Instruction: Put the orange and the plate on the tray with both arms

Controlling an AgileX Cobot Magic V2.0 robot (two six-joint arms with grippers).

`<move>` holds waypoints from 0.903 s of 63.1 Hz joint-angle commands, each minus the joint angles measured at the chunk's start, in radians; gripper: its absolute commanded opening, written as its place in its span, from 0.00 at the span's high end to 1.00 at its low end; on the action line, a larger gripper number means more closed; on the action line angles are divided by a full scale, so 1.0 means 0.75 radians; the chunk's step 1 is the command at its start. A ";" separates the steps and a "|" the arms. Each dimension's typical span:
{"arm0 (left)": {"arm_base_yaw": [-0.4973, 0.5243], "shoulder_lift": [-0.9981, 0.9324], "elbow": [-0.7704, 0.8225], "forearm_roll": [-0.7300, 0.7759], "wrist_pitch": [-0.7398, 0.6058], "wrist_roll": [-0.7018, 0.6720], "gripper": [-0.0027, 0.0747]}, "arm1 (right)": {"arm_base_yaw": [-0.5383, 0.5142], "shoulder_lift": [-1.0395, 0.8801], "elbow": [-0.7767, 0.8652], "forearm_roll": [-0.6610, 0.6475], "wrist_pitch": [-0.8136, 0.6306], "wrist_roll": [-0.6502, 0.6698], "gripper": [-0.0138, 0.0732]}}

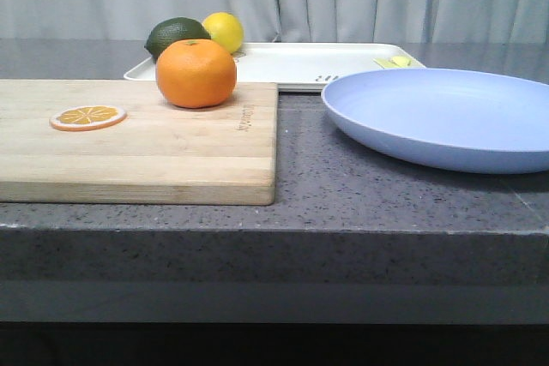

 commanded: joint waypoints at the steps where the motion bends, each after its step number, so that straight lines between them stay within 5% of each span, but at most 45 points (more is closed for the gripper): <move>1: 0.003 0.019 -0.152 -0.014 0.005 0.000 0.99 | -0.009 0.019 -0.124 0.006 0.002 -0.014 0.92; 27: 0.003 0.562 -0.762 -0.014 0.548 0.000 0.99 | -0.009 0.475 -0.607 0.005 0.325 -0.014 0.92; 57: 0.003 0.924 -0.814 -0.026 0.591 0.000 0.99 | -0.009 0.857 -0.675 0.005 0.525 -0.014 0.92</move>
